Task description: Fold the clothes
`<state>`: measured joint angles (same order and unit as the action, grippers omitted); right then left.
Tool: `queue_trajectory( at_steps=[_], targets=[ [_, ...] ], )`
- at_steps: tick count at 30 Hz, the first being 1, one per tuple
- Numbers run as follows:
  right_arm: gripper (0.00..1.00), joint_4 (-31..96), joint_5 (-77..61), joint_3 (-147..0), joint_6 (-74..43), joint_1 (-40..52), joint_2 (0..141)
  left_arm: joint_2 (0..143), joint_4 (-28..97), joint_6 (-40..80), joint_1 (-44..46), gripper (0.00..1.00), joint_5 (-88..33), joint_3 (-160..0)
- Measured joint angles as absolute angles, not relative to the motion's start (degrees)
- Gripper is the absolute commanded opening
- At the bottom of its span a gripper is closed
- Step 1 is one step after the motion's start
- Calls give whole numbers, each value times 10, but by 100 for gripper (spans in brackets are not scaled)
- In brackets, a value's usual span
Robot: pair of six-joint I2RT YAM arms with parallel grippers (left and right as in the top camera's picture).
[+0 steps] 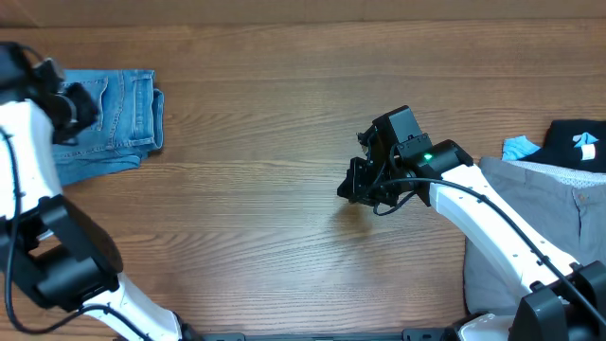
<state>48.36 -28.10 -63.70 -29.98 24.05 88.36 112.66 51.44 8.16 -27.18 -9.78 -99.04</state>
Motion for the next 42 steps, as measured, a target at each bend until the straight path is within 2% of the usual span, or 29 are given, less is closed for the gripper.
queue_trajectory(
  at_steps=[6,8,10,12,19,24,27,29,31,33,34,35,36,42],
  targets=[
    [7,485,-281,-637,-300,240,884,1188,476,91,-270,18,-34,-899],
    [7,485,-281,-637,-300,240,884,1200,484,91,-283,29,-24,-890],
    [8,484,-281,-637,-300,240,884,1201,490,92,-297,47,-20,-889],
    [8,482,-274,-637,-299,240,884,1199,511,98,-309,59,-25,-901],
    [13,485,-234,-643,-267,240,884,1164,637,69,-307,64,-112,-991],
    [13,545,-168,-707,-234,240,866,1038,757,30,-276,71,-153,-1062],
    [17,562,-134,-741,-217,240,828,931,813,20,-226,100,-159,-1070],
    [20,572,-116,-769,-198,240,774,876,839,13,-191,100,-159,-1076],
    [27,578,-106,-784,-186,240,727,825,867,11,-155,100,-152,-1078],
    [41,587,-90,-794,-179,240,666,785,891,13,-127,100,-139,-1079],
    [53,595,-83,-796,-177,240,636,769,902,15,-114,100,-132,-1079],
    [69,602,-72,-797,-175,240,608,755,914,17,-102,100,-126,-1080],
    [100,610,-65,-798,-169,240,584,744,925,19,-93,100,-121,-1080],
    [100,647,-21,-799,-164,240,447,696,967,35,-65,100,-111,-1079]
  ],
)
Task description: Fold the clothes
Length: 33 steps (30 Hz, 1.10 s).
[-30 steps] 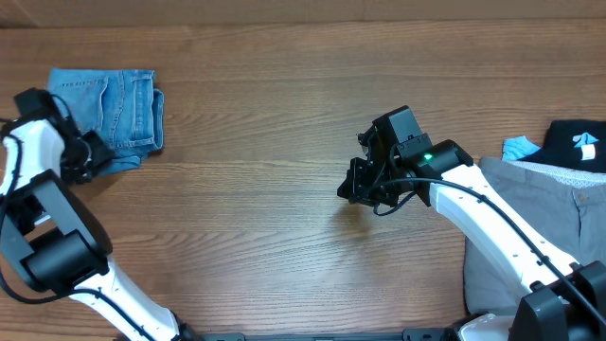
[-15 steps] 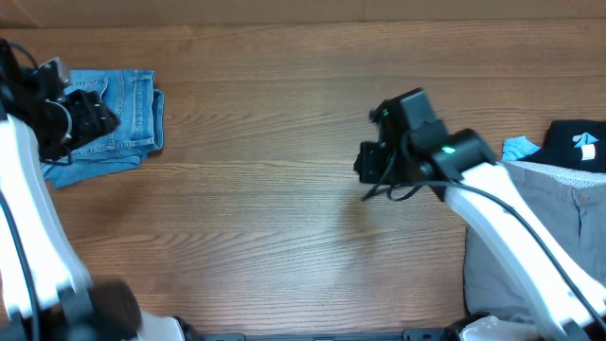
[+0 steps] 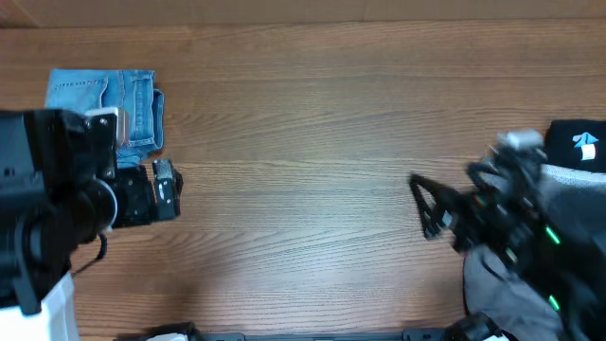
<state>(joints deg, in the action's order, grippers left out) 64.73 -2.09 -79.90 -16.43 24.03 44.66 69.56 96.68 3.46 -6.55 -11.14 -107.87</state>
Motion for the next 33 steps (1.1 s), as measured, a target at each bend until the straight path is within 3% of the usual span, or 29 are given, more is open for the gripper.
queue_trajectory(
  at_steps=[6,24,29,33],
  targets=[
    [100,684,-9,-800,-164,240,382,667,954,59,-65,100,-114,-1074],
    [100,808,-6,-801,-164,240,380,698,945,91,-65,100,-114,-1072],
    [100,718,30,-792,-154,214,378,706,944,91,-65,100,-114,-1072],
    [100,587,45,-733,-151,95,366,711,945,91,-65,100,-114,-1072]
  ],
)
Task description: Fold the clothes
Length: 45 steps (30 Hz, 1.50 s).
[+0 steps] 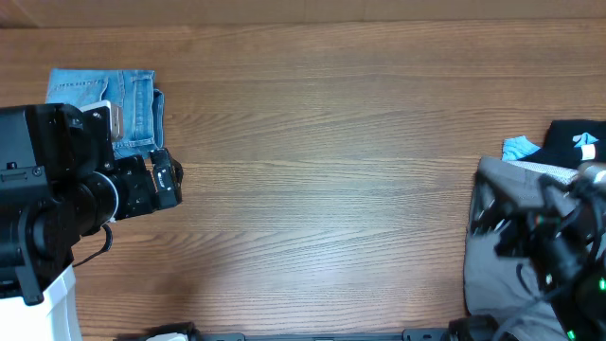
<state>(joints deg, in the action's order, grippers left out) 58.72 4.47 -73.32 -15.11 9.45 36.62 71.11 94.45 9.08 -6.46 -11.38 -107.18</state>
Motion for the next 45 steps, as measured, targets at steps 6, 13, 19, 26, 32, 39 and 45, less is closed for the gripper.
queue_trajectory(
  at_steps=[6,13,19,26,32,39,45],
  targets=[
    [100,447,25,-571,-150,11,294,715,945,91,-65,100,-114,-1072],
    [100,159,1,-354,-150,8,147,715,945,91,-65,100,-114,-1071],
    [100,-88,-17,-185,-150,8,65,715,945,91,-65,100,-114,-1071],
    [100,-275,-22,-75,-150,8,7,715,945,91,-65,100,-114,-1071],
    [100,-246,-24,-10,-150,8,6,716,945,91,-65,100,-114,-1071],
    [100,-66,-30,-11,-150,8,5,718,945,91,-65,100,-114,-1071],
    [100,22,-43,-11,-150,8,6,718,945,91,-65,100,-114,-1071]
  ],
)
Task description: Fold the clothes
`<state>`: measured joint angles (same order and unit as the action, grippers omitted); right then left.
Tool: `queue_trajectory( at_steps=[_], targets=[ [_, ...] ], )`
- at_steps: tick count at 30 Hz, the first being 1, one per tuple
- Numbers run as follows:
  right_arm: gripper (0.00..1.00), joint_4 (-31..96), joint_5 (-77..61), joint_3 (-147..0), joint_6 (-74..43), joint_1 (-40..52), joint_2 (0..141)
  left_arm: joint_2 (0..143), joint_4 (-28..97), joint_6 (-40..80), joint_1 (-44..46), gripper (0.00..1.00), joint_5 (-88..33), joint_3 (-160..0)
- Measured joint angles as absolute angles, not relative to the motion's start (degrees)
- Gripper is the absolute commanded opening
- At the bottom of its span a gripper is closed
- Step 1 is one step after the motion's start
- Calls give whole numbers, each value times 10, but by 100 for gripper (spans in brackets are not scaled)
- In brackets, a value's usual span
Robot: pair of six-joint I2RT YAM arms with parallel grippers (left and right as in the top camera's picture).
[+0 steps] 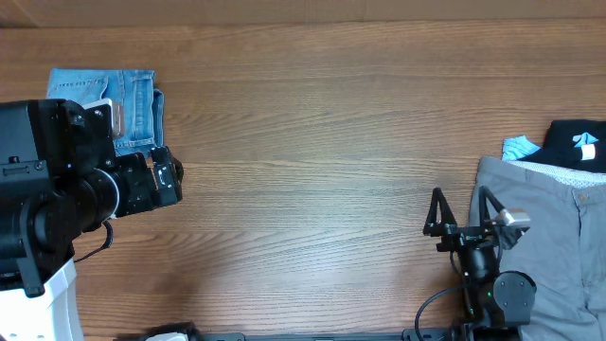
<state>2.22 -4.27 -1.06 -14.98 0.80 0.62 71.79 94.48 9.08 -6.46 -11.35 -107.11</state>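
Folded blue jeans (128, 99) lie at the far left of the table, their near part hidden under my left arm. An unfolded grey garment (554, 227) is spread at the right edge. My left gripper (168, 176) hovers just right of the jeans, its fingers apart and empty. My right gripper (461, 210) stands low near the front edge, just left of the grey garment, fingers spread wide with nothing between them.
A black garment (573, 140) and a light blue piece (519, 147) lie behind the grey one at the far right. The wooden table (312, 142) stretches between the two arms.
My right arm has moved from over the grey garment's left part down to the front edge, and its open gripper now shows sharply beside the garment. The left arm has barely shifted.
At first my left arm reached over the folded jeans and my right gripper hung at mid-table. Then the left arm was drawn back beside the jeans while the right was farther right. The right then stood over the grey garment, and now sits by the front edge.
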Motion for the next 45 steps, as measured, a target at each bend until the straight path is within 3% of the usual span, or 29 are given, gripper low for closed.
queue_trajectory(
  at_steps=[31,35,38,45],
  targets=[
    [100,47,-43,-10,-150,8,6,715,937,91,-56,100,-106,-1070],
    [100,46,-43,-11,-150,8,6,682,801,91,-44,100,-71,-1051],
    [100,46,-43,-11,-150,8,6,620,621,91,-21,100,-62,-989],
    [100,46,-43,-11,-150,8,6,415,142,84,0,100,-82,-668]
  ],
)
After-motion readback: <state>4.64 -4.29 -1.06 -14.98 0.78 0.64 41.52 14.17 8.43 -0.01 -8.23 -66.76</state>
